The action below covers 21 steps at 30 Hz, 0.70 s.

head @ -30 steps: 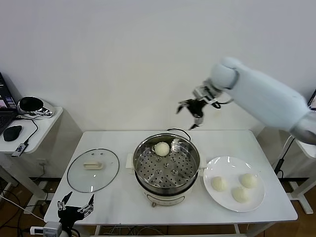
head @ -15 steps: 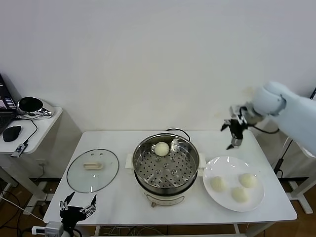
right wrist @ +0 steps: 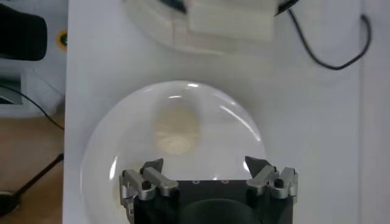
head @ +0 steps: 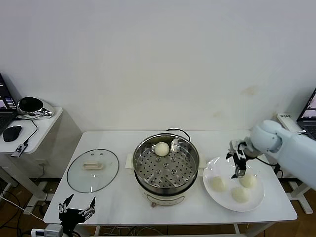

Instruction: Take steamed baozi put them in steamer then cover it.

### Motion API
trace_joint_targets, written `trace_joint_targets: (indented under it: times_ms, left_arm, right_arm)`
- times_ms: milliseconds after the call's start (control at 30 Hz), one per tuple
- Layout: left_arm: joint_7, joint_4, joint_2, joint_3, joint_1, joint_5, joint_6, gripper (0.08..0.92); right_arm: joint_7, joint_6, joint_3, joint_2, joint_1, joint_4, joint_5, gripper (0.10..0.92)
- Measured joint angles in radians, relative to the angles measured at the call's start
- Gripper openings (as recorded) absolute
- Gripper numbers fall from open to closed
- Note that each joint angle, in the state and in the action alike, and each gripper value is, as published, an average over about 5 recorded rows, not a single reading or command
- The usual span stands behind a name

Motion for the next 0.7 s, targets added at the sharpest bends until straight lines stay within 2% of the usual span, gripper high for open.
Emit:
trace_joint_targets:
  times_ms: [700]
  left_arm:
    - [0.003,0.03,-0.003,0.008,-0.003,0.013,-0.003,0.823]
  right_arm:
    - [0.051,0.015,0.053,0.094,-0.138,-0.077,-0.064,0.823]
